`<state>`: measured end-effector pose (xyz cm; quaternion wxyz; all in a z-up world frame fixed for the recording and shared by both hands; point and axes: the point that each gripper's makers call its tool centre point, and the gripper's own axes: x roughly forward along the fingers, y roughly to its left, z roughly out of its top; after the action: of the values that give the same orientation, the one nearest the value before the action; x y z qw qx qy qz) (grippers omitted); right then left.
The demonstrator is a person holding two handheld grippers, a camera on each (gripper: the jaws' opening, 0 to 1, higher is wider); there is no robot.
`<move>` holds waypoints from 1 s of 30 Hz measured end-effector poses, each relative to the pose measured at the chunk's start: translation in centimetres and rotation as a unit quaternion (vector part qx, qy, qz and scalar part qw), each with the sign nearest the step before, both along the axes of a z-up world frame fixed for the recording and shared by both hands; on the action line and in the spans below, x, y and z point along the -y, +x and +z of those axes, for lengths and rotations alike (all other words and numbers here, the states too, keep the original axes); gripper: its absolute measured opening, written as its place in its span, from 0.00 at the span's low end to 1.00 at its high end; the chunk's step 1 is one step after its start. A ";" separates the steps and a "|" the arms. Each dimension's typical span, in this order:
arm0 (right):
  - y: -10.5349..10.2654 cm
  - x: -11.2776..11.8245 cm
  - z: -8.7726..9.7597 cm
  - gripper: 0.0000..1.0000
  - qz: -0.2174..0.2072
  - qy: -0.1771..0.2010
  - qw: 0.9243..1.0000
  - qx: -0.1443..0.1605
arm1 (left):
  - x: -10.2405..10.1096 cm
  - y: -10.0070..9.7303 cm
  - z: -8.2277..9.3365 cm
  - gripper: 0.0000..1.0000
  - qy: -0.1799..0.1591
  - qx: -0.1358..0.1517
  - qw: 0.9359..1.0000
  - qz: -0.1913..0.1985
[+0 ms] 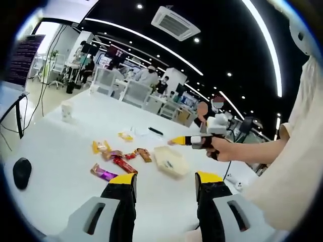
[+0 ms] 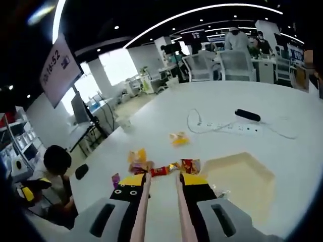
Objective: Place the target food into the container with the food tongs after gripping and lifting it, then release it inside without dropping or visibly crushing the food.
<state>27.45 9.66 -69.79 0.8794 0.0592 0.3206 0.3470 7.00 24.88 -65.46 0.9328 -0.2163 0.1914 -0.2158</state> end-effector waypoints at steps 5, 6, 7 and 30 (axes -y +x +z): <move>0.1 -0.3 -0.6 0.26 0.011 -0.003 1.000 -0.001 | 0.1 0.0 0.0 0.46 -0.001 0.000 1.000 0.001; 0.2 -0.3 -0.7 0.26 0.012 -0.004 1.000 -0.001 | 0.1 0.1 0.0 0.46 -0.001 0.001 1.000 0.001; 0.3 -0.3 -1.0 0.26 0.013 -0.004 1.000 -0.001 | 0.2 0.1 0.1 0.46 -0.001 0.001 1.000 0.000; -1.0 -3.8 -2.6 0.26 0.059 -0.007 0.998 -0.010 | -0.3 -0.2 -0.2 0.46 -0.004 -0.001 1.000 0.008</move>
<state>26.43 13.49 -72.38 0.8543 0.0375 0.3350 0.3956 6.84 25.18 -65.63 0.9336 -0.2213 0.1896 -0.2084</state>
